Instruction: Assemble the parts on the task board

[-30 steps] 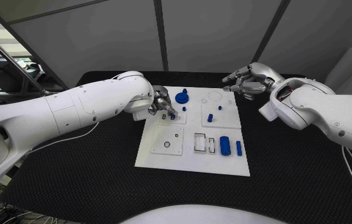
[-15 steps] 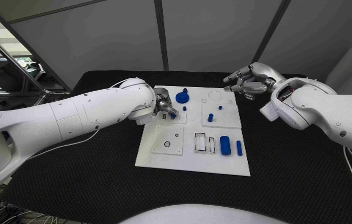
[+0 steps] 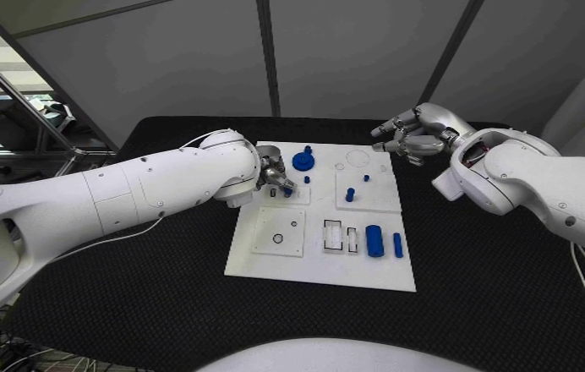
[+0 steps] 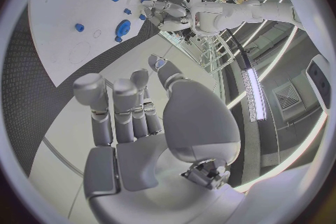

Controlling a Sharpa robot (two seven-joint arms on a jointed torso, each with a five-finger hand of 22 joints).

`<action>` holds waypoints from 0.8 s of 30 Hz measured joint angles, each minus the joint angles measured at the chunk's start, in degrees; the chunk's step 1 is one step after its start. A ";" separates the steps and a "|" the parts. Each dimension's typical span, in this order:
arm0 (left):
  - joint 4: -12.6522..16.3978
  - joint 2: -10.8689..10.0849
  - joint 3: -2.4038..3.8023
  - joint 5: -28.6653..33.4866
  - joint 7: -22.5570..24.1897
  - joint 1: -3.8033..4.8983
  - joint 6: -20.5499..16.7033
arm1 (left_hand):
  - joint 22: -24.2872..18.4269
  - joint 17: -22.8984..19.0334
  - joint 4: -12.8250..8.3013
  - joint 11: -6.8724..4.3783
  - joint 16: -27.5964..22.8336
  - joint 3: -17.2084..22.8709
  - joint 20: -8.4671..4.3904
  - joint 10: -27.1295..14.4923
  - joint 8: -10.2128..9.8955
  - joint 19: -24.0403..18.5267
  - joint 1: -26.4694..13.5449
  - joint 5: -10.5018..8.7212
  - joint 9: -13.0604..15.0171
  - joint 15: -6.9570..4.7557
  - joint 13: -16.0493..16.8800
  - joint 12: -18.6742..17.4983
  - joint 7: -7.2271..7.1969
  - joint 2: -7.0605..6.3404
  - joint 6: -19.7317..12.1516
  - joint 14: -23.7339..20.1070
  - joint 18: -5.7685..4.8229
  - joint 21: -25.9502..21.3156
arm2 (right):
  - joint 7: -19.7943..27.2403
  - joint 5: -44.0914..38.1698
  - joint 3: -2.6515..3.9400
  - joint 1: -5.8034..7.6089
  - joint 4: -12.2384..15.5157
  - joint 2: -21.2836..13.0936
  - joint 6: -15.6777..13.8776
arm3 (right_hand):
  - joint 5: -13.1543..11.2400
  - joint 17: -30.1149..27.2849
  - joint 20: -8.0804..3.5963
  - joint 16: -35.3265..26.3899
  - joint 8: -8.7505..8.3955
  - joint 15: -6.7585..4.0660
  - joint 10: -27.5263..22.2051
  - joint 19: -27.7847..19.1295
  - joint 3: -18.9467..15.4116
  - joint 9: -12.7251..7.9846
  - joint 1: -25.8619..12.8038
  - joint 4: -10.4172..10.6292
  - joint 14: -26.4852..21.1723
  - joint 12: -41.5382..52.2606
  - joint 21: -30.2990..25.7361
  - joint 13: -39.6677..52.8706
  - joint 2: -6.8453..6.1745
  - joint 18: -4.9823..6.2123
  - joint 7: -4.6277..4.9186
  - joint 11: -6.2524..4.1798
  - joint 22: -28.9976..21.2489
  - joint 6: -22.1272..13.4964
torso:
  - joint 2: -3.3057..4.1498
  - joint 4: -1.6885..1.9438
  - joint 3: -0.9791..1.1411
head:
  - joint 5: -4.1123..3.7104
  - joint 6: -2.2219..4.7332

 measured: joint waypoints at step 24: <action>0.44 -0.55 0.05 -1.36 -0.11 -0.14 1.76 | 0.04 0.00 -0.76 0.06 0.00 1.06 0.00 0.04 -0.41 -0.01 -1.04 0.80 0.77 0.01 -0.01 0.00 -0.11 -0.62 0.11 0.00 0.01 0.00 | -0.05 -0.13 -0.01 0.00 -0.25 0.16 0.13 | 0.00 0.00 0.00 0.00 0.00 0.00 0.00 0.00 -0.01 0.00 0.00 0.00 0.00 0.00 0.00 -0.09 0.00 0.00 0.00 0.00 -0.11 0.00 | -0.03 0.02 0.01 | 0.16 -0.14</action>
